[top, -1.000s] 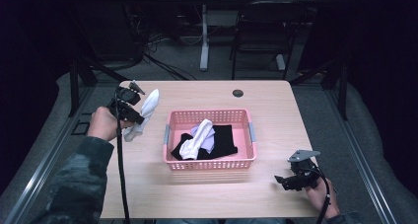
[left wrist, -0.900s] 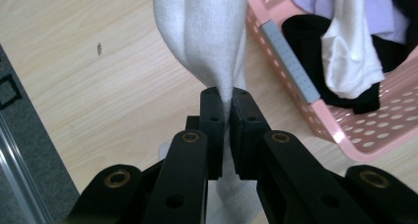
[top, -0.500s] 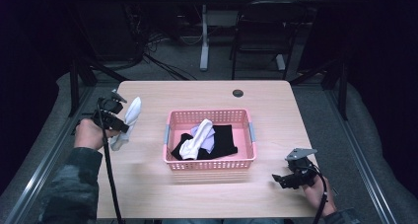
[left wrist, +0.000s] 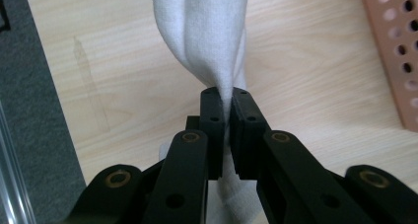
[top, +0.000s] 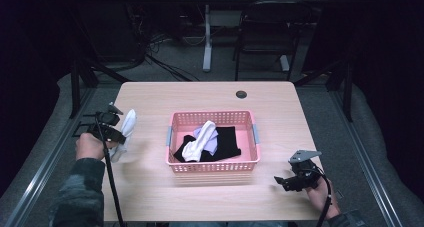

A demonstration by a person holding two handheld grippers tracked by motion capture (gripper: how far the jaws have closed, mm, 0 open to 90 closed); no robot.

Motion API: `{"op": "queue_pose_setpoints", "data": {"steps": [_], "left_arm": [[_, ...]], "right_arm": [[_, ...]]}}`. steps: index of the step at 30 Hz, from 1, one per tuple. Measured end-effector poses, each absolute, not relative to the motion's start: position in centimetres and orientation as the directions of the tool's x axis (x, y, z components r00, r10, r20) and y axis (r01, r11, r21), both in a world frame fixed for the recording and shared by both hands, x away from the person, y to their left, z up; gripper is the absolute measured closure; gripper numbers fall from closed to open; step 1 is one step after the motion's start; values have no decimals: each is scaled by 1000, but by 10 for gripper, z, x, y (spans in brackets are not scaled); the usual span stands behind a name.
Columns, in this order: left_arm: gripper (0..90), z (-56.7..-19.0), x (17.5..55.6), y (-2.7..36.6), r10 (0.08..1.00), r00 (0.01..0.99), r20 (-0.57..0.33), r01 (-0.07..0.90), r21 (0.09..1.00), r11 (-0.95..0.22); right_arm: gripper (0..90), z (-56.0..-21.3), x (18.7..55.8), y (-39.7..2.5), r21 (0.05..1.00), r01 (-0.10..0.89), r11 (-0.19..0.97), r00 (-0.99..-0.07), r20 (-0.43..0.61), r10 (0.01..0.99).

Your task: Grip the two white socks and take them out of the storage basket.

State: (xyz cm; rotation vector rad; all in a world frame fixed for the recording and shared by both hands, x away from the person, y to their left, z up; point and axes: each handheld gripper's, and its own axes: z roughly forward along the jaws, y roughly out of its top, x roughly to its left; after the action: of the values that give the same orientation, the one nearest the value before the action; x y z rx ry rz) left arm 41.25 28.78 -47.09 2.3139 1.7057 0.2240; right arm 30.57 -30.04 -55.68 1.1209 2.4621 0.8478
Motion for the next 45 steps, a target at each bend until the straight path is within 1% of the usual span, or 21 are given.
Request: {"op": "queue_pose_setpoints", "data": {"steps": [1,6,10,14,15,17,19,21,24,25,26,27,31,32,33,36,40,43,44,45], "left_arm": [[853,-471,412,288,954,300,-28,914,295,-279],[853,-497,417,298,967,252,-35,935,265,-234],[853,-512,420,304,974,224,-39,947,247,-208],[846,-521,422,307,979,201,-43,950,251,-184],[822,-522,423,307,979,200,-43,951,249,-183],[659,-526,423,306,981,187,-49,957,235,-171],[470,-525,420,304,982,182,-52,952,259,-163],[351,-522,415,304,981,183,-62,945,287,-158],[228,-514,407,305,980,186,-67,936,315,-156],[207,-514,407,305,980,186,-67,936,315,-156],[207,-509,403,306,979,189,-74,932,328,-155],[177,-502,398,307,979,190,-74,927,341,-154],[135,-482,386,310,976,201,-79,908,388,-156],[108,-482,386,310,976,201,-79,908,388,-156],[81,-473,382,310,974,208,-87,904,398,-157],[45,-458,375,306,970,231,-68,890,419,-183],[6,-438,370,295,962,266,-56,871,442,-215],[2,-429,370,288,956,288,-55,860,453,-233],[2,-422,369,282,950,308,-47,853,456,-254],[1,-416,369,276,946,323,-37,845,462,-270]], "right_arm": [[145,-557,306,-300,627,580,520,-648,-31,761],[145,-555,305,-295,613,569,548,-663,-52,747],[145,-554,304,-298,613,575,542,-652,-57,756],[145,-556,302,-302,616,578,535,-648,-51,760],[144,-555,301,-303,619,580,530,-643,-52,764],[144,-554,299,-305,620,576,533,-645,-56,763],[144,-554,297,-305,628,575,525,-640,-55,767],[144,-553,297,-305,626,573,530,-642,-59,764],[144,-552,296,-304,623,567,538,-649,-64,758],[144,-552,296,-304,623,567,538,-649,-64,758],[144,-552,296,-304,623,568,537,-648,-63,759],[144,-553,297,-302,627,571,530,-648,-52,760],[144,-554,299,-299,620,569,540,-657,-52,752],[144,-554,300,-298,615,570,545,-661,-51,749],[145,-554,300,-297,611,566,553,-663,-60,746],[145,-555,301,-296,610,568,553,-667,-53,744],[144,-554,301,-297,611,568,552,-665,-55,745],[145,-555,303,-297,607,569,555,-665,-57,744],[146,-556,303,-296,612,570,548,-668,-43,743],[145,-555,303,-295,605,565,562,-673,-57,738]]}}
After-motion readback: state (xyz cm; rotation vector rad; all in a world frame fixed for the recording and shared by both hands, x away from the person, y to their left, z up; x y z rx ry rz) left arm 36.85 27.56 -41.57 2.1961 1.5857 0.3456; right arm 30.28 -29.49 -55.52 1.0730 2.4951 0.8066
